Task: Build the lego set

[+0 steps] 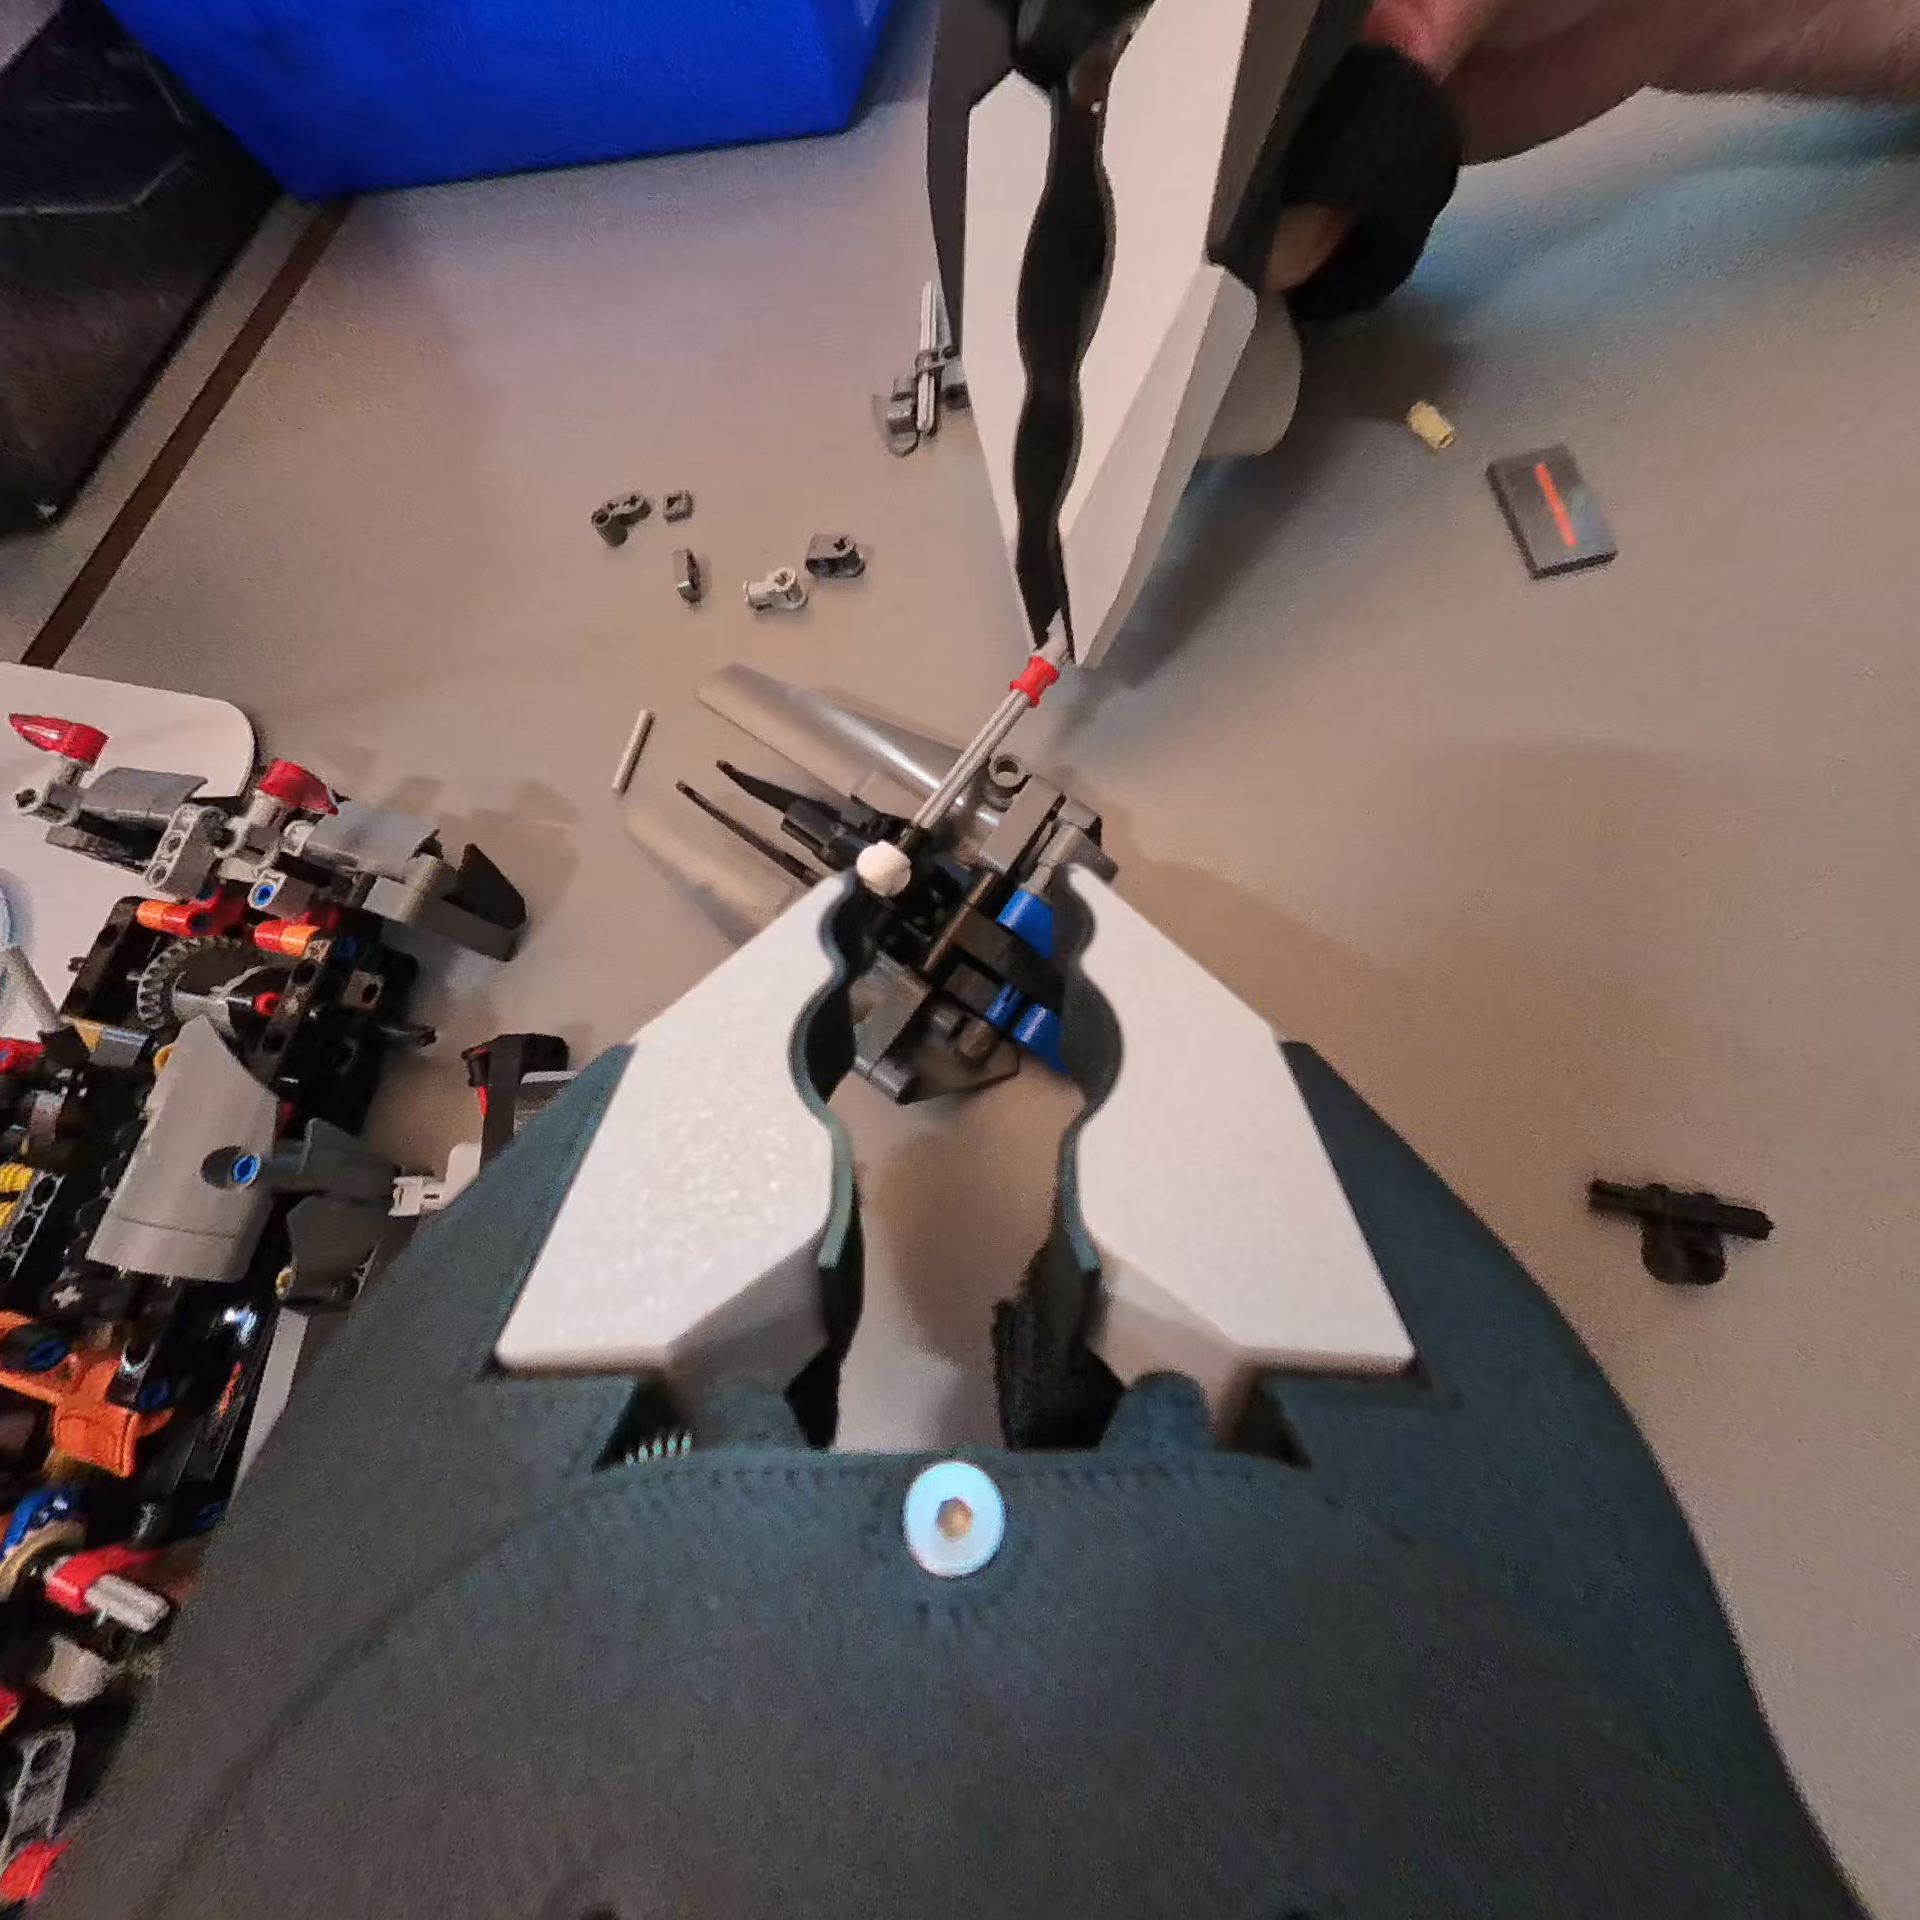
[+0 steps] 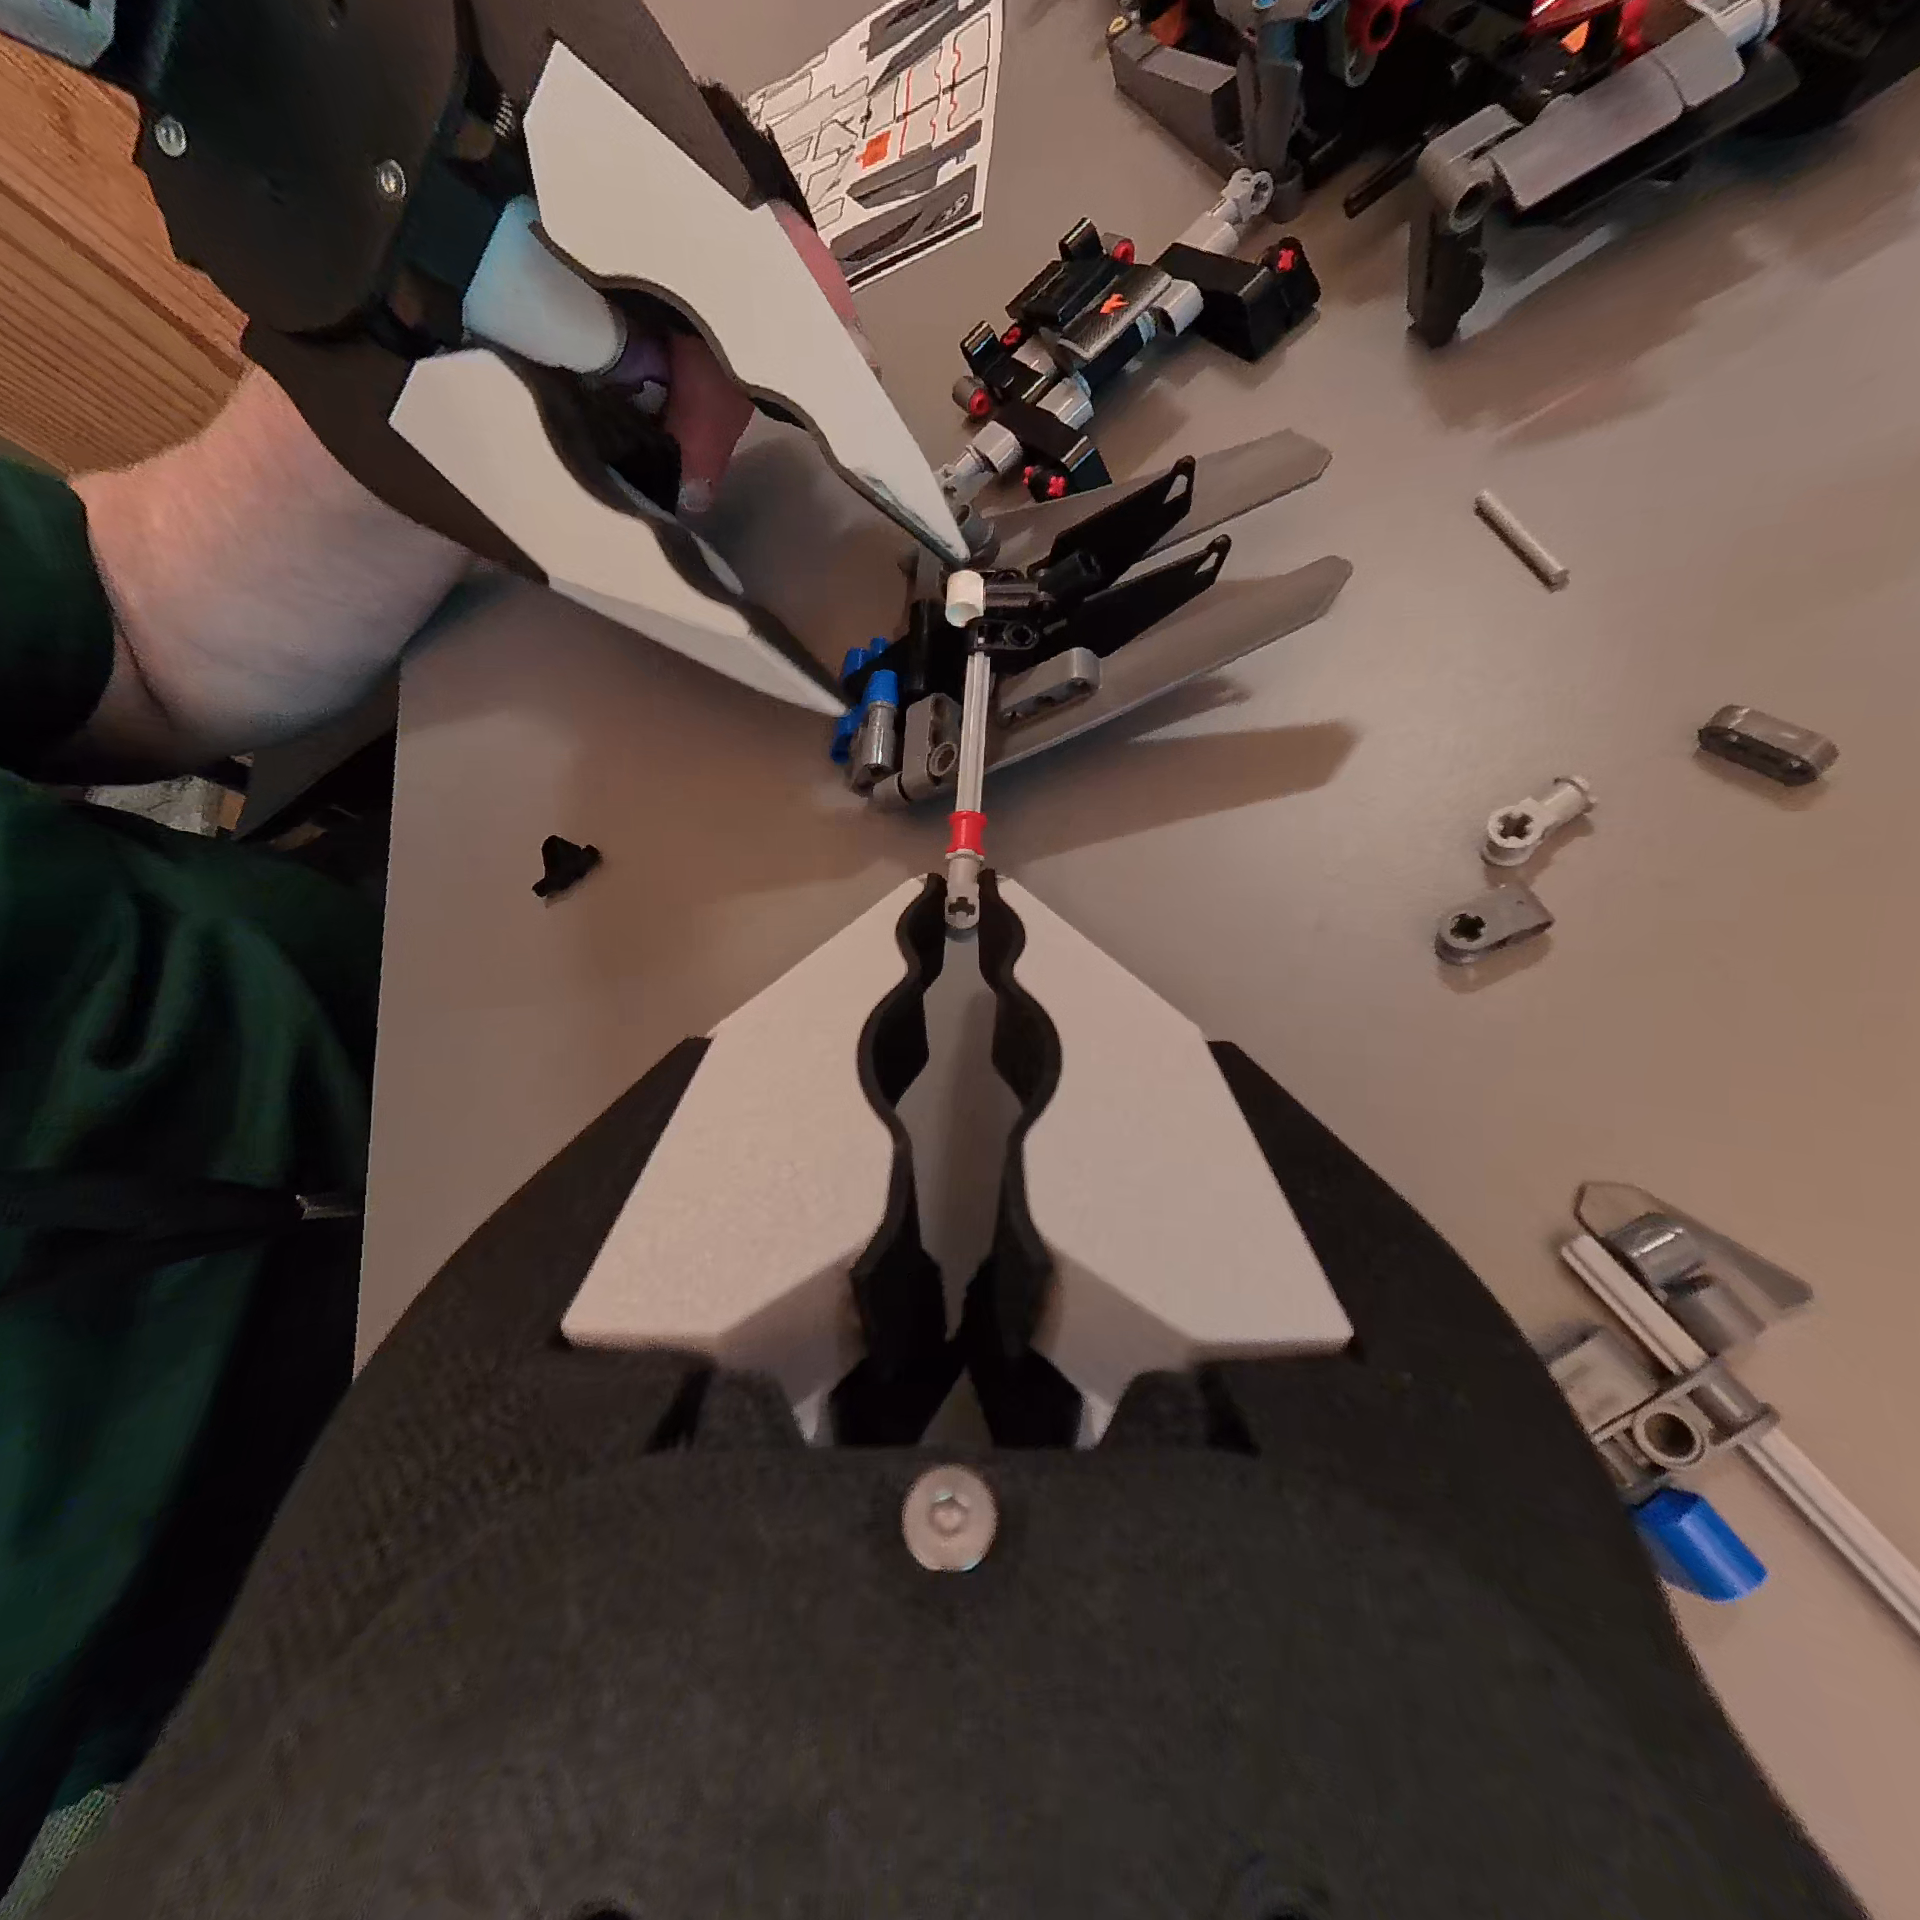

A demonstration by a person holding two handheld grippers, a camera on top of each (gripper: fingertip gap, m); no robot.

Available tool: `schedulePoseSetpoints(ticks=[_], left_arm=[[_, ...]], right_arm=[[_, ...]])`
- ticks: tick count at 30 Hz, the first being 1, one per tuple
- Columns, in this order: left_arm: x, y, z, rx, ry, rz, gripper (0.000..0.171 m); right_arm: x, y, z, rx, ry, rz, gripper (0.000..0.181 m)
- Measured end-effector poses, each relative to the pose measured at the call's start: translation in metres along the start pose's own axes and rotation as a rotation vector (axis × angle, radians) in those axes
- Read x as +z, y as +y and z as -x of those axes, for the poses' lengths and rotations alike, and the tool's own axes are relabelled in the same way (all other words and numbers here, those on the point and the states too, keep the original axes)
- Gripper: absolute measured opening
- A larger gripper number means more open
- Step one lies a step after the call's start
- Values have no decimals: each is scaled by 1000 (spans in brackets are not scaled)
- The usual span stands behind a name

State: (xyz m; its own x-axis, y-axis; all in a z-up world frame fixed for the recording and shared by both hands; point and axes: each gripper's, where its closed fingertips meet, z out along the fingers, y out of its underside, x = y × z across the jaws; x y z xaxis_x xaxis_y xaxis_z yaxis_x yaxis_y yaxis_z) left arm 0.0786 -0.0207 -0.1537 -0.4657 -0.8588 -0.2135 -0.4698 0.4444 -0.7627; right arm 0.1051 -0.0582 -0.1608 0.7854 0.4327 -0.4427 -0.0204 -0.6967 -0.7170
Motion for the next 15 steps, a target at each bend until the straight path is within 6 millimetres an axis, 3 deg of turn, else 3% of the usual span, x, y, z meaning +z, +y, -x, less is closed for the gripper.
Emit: schedulePoseSetpoints(ticks=[4,15], left_arm=[[-4,2,8,47,-3,48,18],[6,6,13,247,69,146,8]], right_arm=[[1,0,2,-12,-9,-1,4],[1,-1,2,-17,-11,-5,4]])
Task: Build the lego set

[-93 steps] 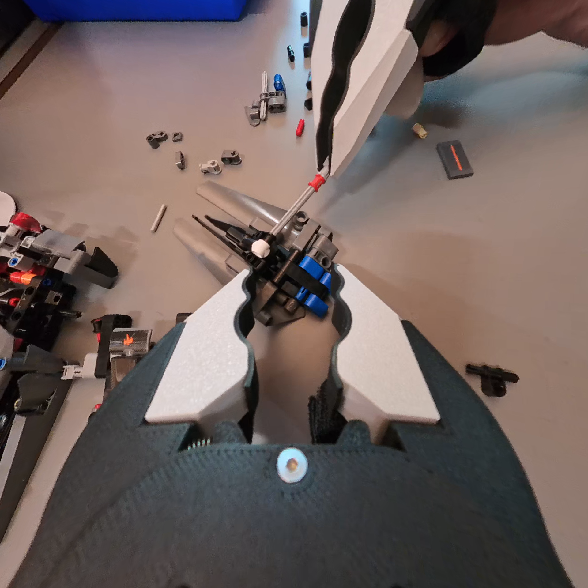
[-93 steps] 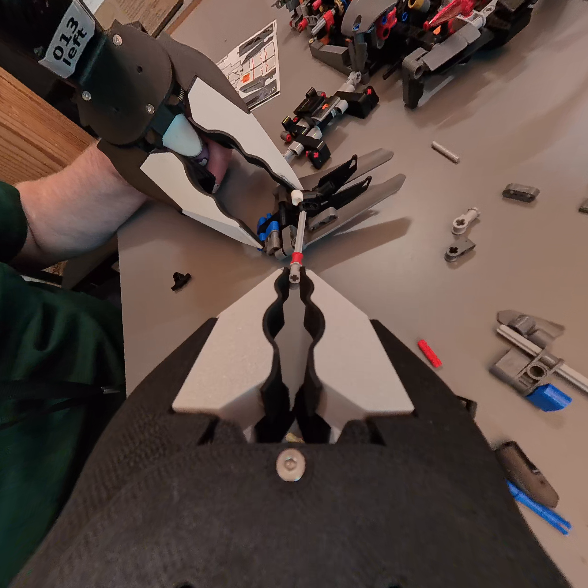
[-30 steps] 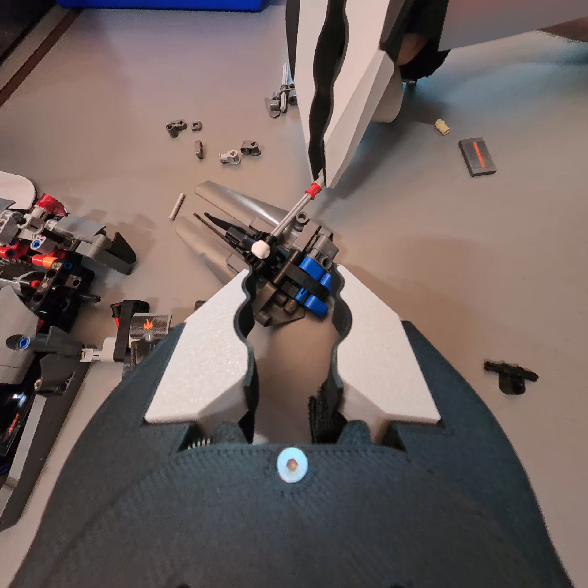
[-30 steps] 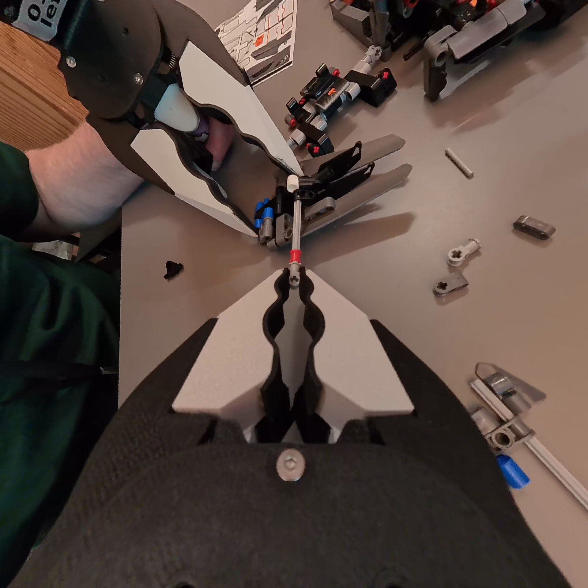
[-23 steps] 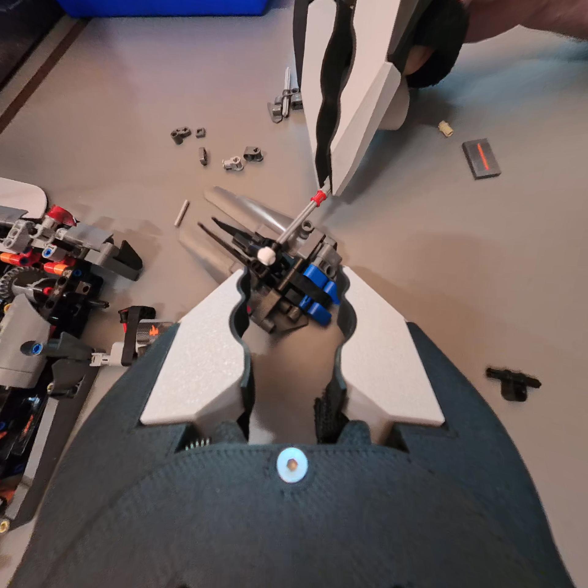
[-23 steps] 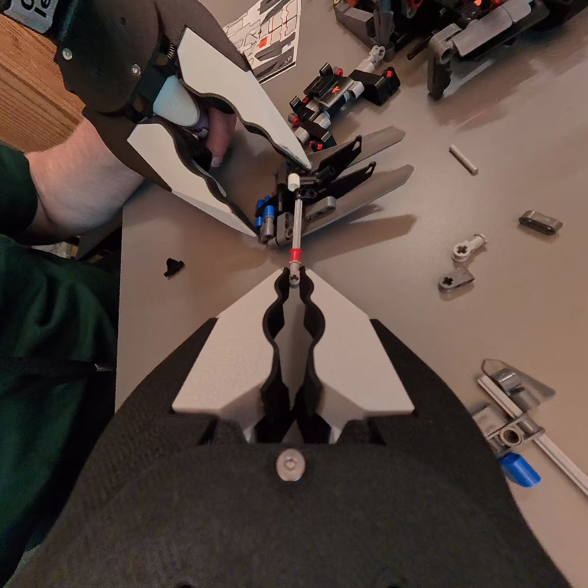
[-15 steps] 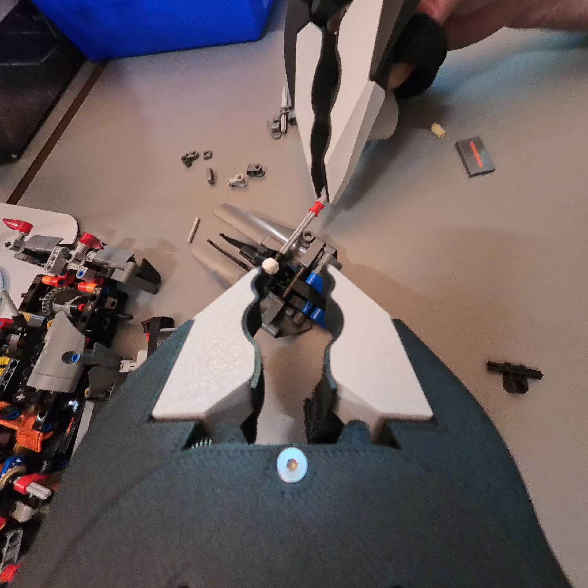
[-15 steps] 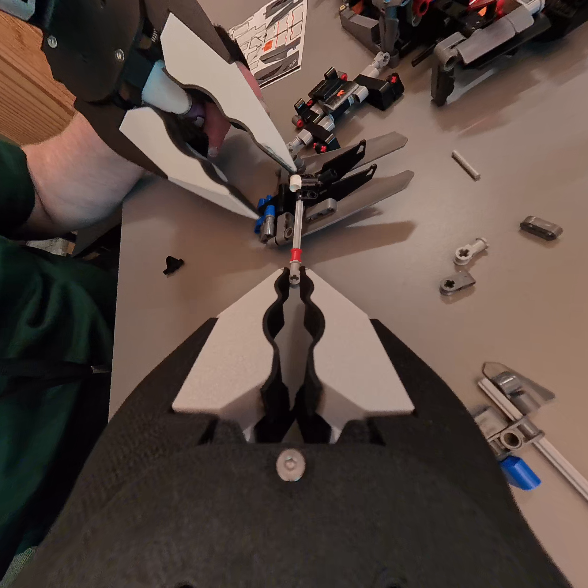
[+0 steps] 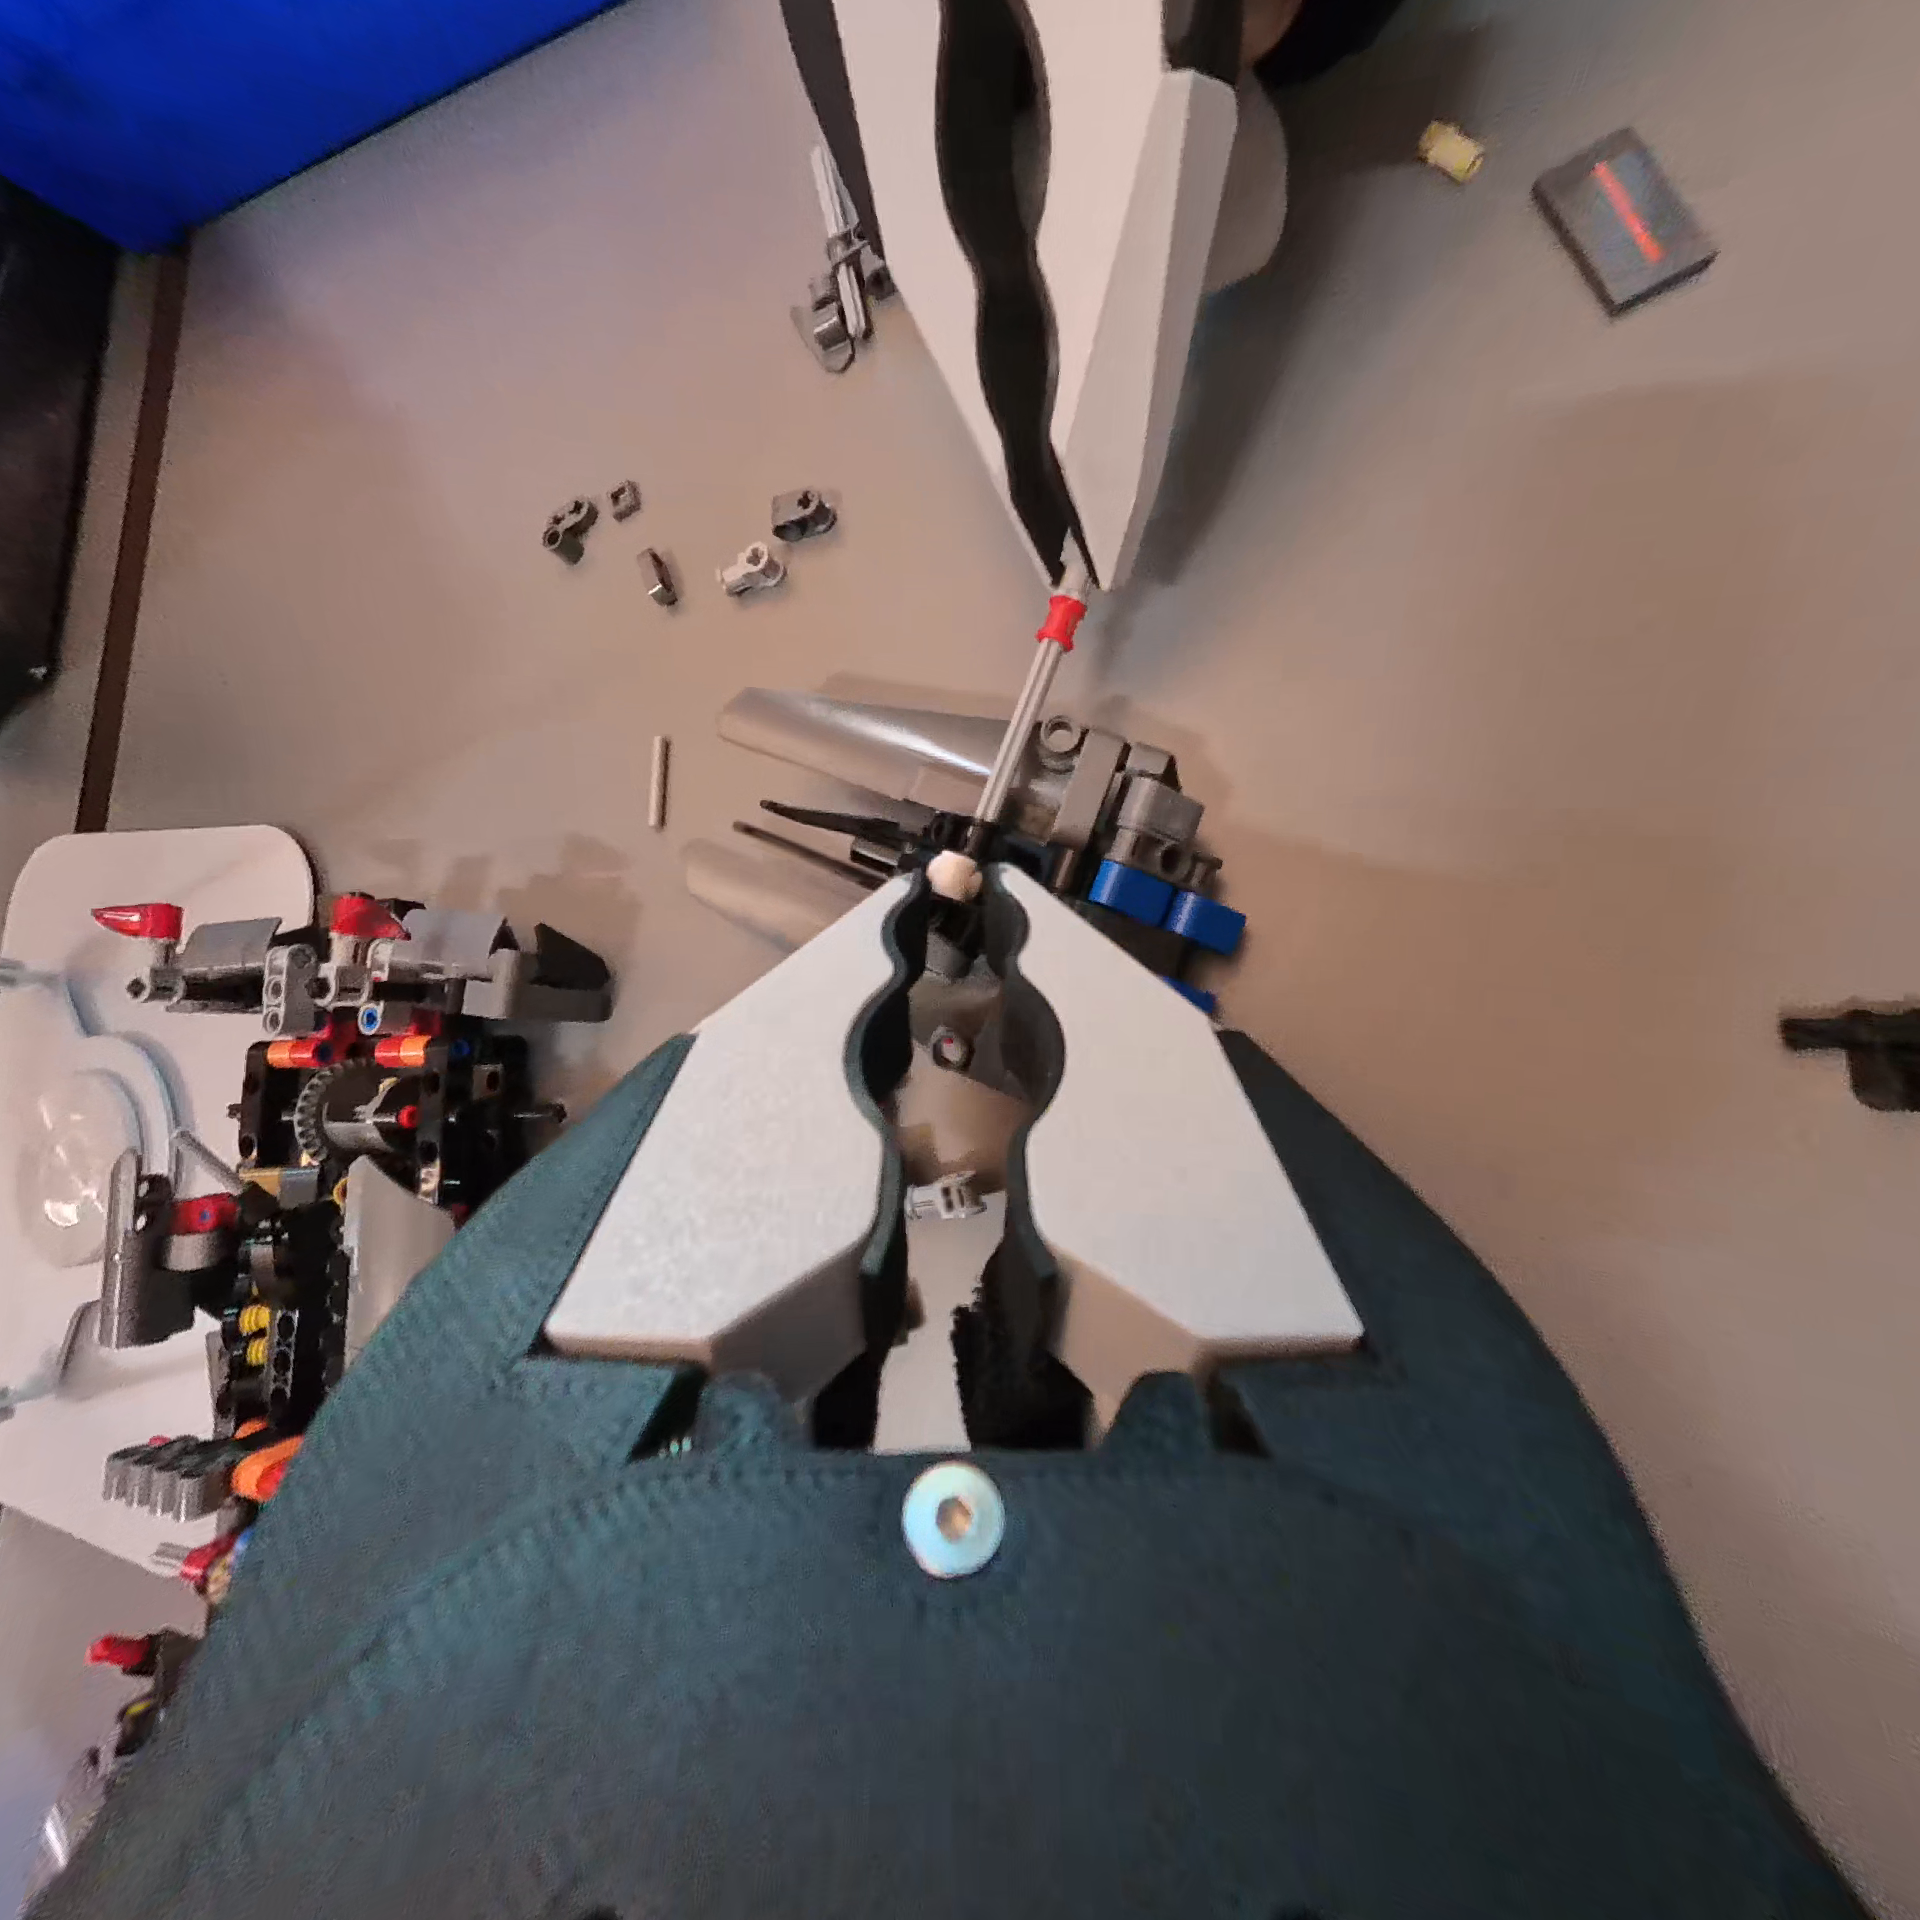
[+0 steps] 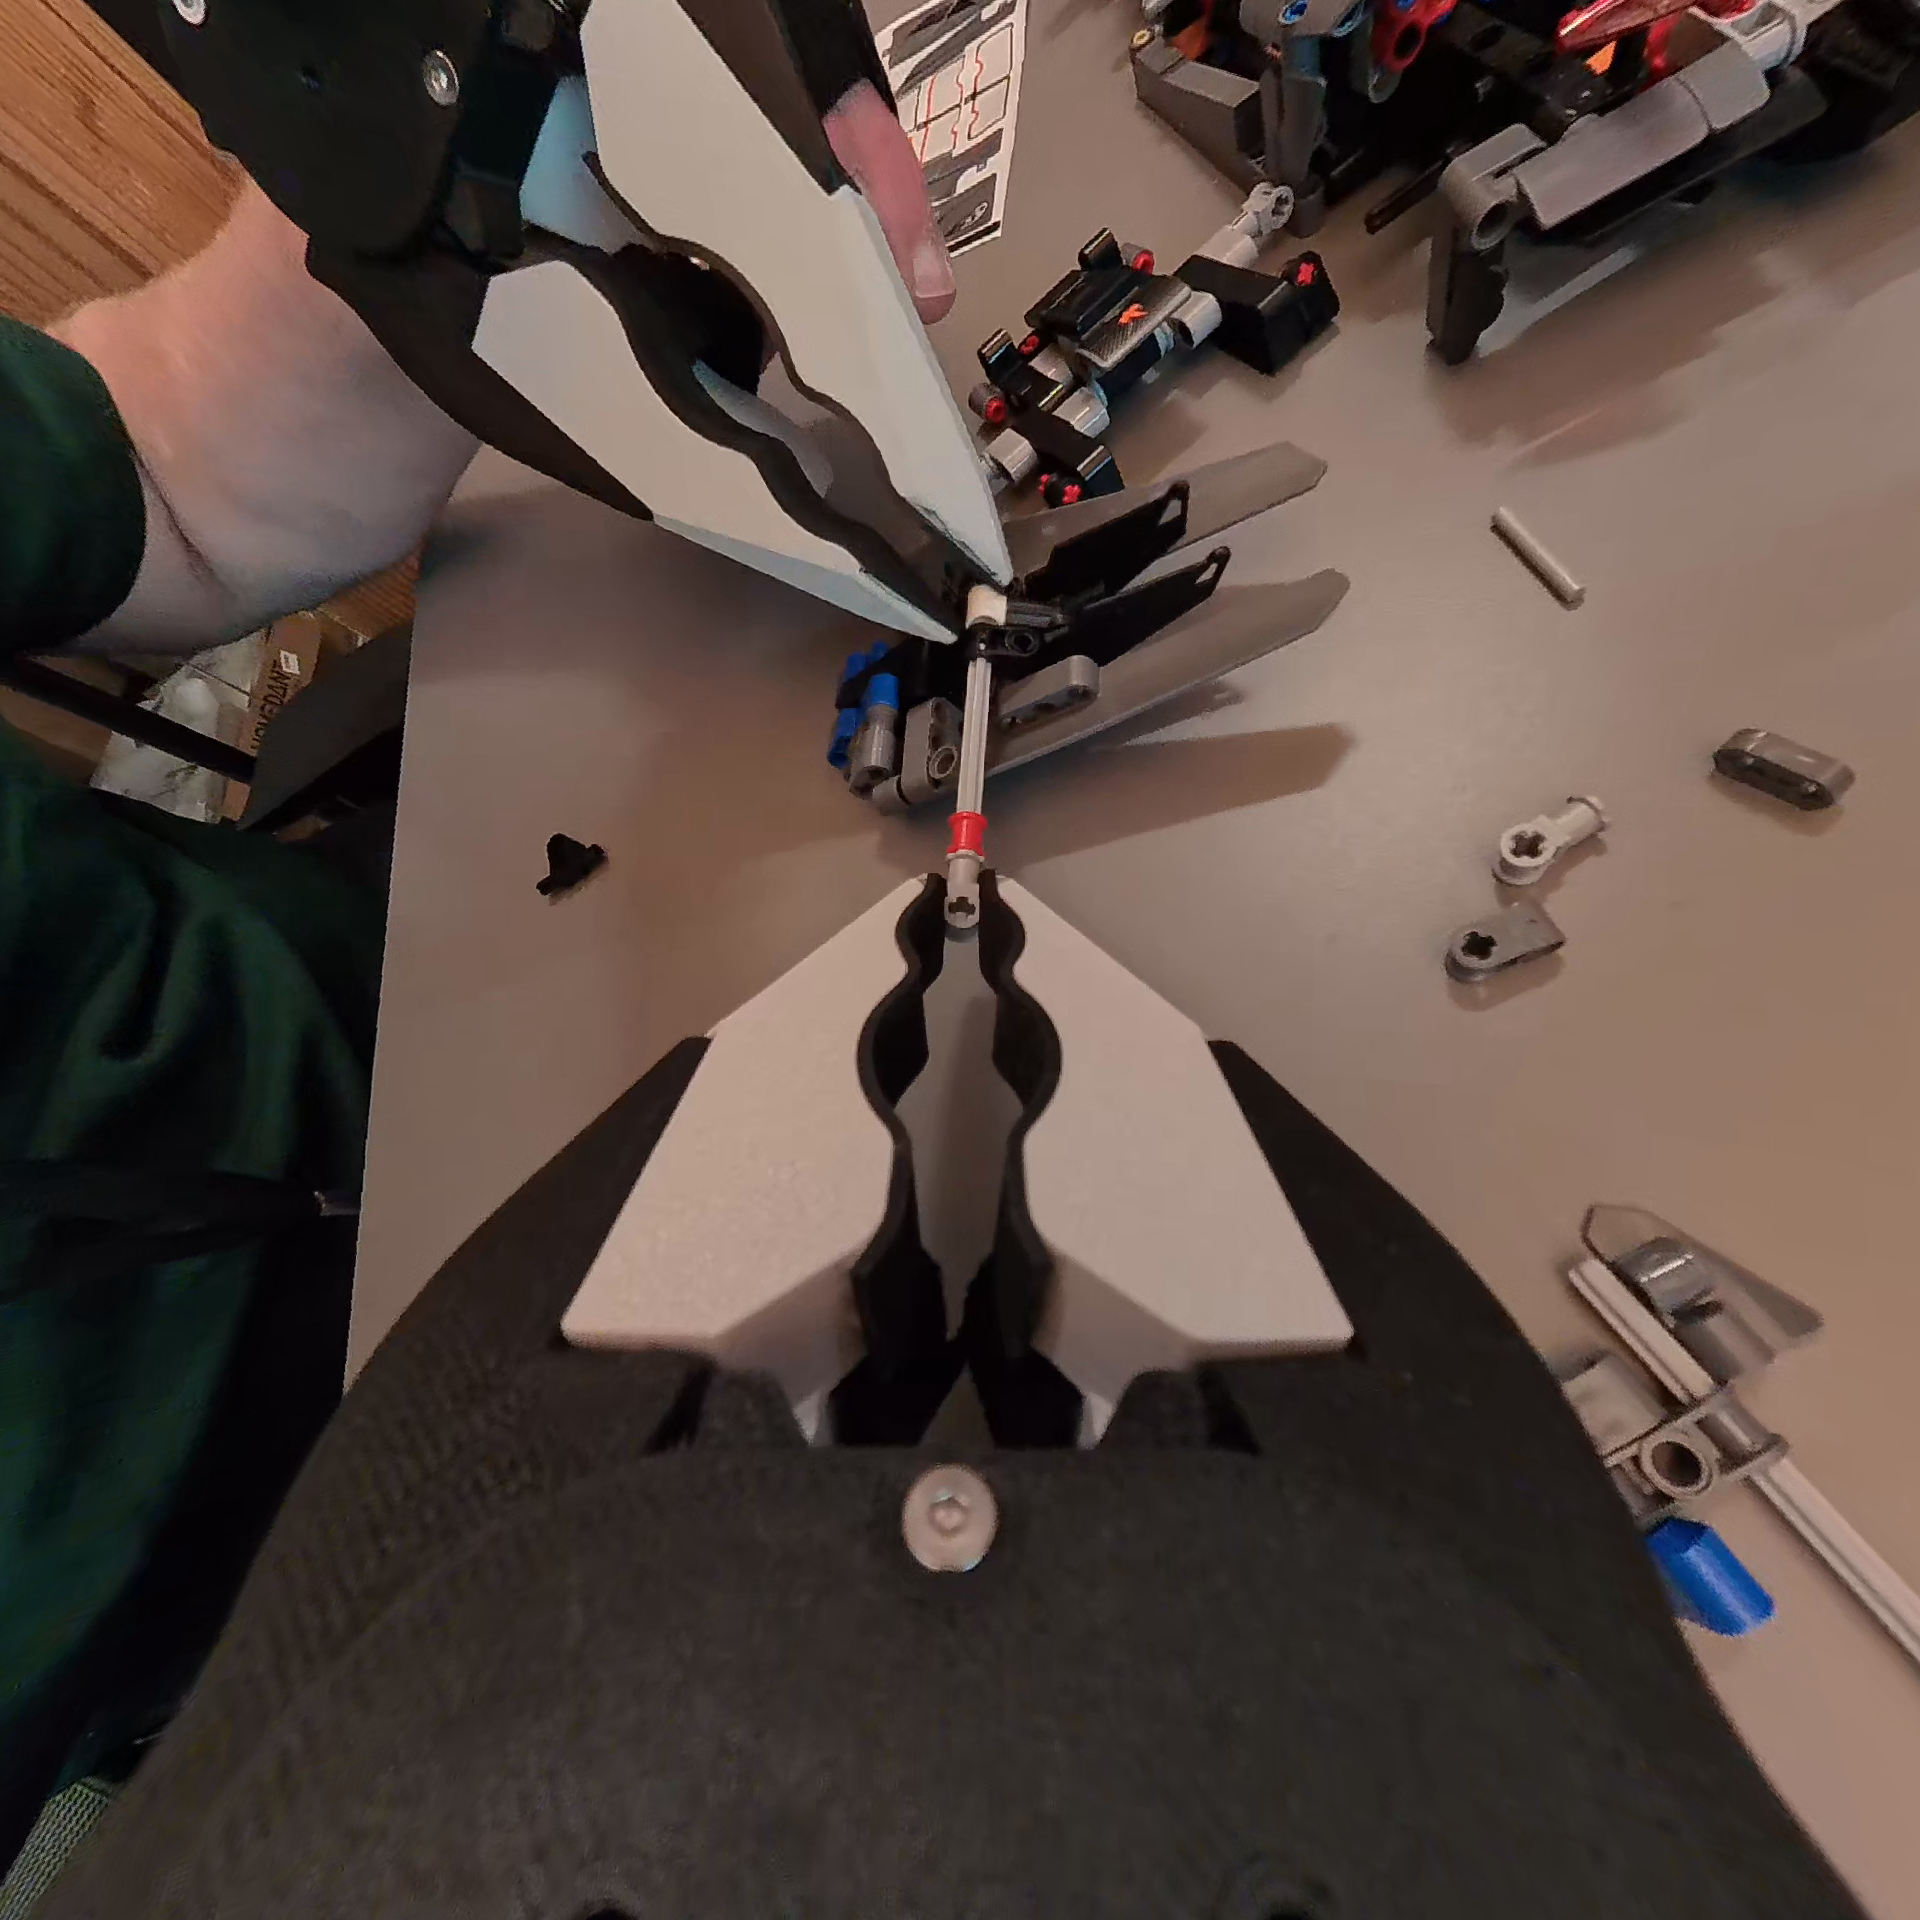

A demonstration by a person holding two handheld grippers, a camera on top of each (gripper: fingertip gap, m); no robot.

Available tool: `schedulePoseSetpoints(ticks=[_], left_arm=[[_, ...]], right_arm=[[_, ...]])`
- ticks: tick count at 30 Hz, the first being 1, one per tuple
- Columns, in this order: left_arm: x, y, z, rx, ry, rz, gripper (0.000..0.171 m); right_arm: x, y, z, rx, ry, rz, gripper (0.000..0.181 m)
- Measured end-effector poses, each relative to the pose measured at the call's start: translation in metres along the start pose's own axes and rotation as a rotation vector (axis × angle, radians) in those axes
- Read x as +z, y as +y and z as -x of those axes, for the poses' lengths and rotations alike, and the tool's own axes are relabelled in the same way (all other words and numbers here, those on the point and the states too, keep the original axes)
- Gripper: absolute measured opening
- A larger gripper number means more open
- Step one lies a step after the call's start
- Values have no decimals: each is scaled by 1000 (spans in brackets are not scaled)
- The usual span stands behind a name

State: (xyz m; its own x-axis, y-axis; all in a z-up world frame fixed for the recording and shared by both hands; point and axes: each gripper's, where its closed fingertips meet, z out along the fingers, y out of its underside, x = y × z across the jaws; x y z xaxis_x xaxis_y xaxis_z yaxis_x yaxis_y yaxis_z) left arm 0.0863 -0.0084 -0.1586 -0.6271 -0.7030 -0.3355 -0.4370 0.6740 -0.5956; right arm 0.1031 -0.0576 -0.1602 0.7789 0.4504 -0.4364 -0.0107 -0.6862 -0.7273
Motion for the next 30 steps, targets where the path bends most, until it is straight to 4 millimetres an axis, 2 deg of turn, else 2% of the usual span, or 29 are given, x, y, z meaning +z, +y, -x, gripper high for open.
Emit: schedulePoseSetpoints(ticks=[22,26,30], left_arm=[[4,1,-2,46,37,-55,10],[4,1,-2,43,40,-59,12],[4,1,-2,39,34,-65,12]], right_arm=[[8,3,-2,17,26,32,5],[7,2,-4,17,46,24,18],[5,-4,1,12,37,-3,18]])
